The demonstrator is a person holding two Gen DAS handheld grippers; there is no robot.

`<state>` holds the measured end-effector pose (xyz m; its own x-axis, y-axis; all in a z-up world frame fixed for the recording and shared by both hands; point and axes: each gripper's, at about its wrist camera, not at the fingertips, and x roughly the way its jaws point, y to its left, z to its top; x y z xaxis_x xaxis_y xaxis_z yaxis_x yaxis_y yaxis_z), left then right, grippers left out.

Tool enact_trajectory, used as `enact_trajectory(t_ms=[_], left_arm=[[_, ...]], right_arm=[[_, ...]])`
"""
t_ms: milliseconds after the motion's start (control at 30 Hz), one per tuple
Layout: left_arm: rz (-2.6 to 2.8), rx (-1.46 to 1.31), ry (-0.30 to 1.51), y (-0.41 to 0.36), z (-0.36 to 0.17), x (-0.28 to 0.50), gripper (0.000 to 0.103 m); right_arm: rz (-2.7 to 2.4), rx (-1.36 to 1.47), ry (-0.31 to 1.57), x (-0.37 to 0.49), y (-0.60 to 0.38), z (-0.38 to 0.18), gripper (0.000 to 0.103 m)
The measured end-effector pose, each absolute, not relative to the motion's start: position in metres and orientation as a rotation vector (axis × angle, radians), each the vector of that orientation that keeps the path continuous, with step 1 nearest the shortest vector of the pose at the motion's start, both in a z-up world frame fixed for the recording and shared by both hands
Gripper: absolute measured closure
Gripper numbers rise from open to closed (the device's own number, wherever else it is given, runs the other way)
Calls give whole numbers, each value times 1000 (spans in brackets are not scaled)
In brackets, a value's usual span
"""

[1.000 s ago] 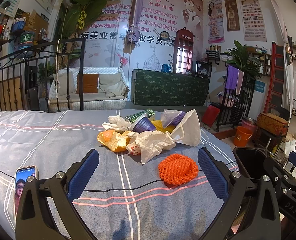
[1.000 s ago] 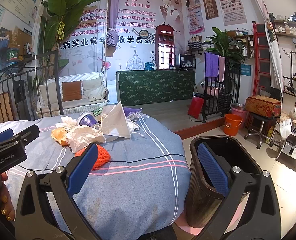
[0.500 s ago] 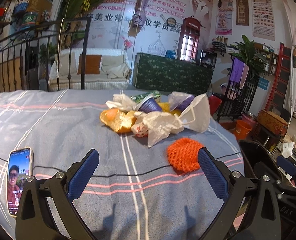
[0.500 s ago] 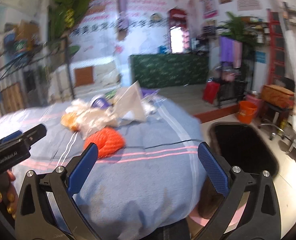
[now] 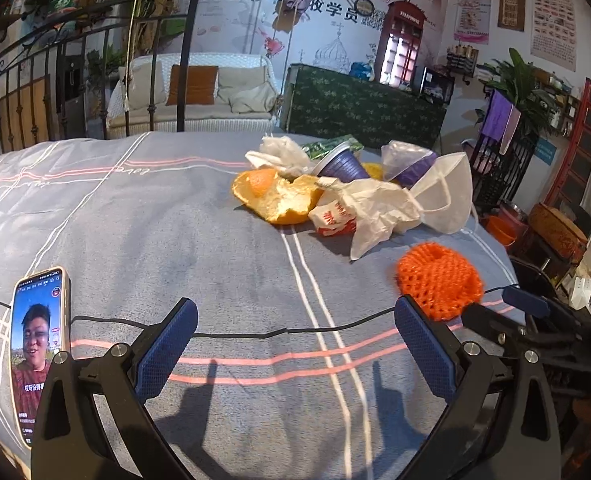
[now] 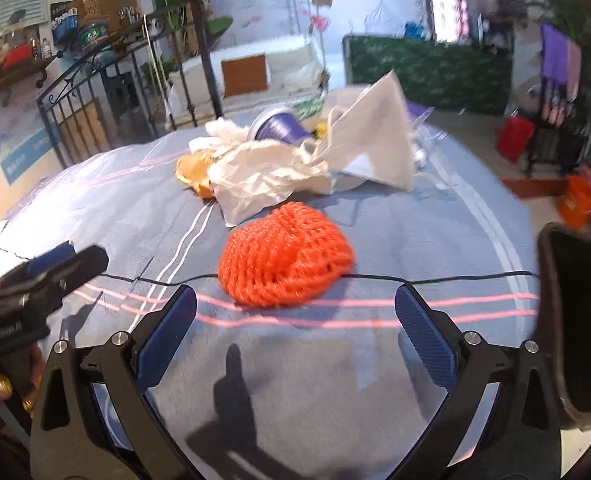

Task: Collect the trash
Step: 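Reach the right tool to the orange mesh net and close on it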

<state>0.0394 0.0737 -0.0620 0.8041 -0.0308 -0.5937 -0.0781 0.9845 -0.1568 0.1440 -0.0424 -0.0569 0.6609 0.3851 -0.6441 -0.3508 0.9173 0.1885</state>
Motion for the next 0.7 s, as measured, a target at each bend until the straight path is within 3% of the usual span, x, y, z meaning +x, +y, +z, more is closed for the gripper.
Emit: enact_trajectory(t_ms=[167,233,300,433,500,700], left_arm=[[-7,-188,671,79,-65,48,6],[-19,-196,683,80,-65,52,8],[-36,-190,689,80,-64,56,10],[-57,-185,696,80,-63,64,12],[-67,-174,693,79,-62,69,12],[-118,-163,718,72,-59,94,31]], right_arm=[[429,62,781,177,-31,-63,15],[424,44,804,189,-24,-68,26],[430,21,827,196,-18,-74,49],[450,21,825,195,-18,-77,72],[450,27,801,189,-24,-73,77],[418,40,732,170,-42,-59,78]])
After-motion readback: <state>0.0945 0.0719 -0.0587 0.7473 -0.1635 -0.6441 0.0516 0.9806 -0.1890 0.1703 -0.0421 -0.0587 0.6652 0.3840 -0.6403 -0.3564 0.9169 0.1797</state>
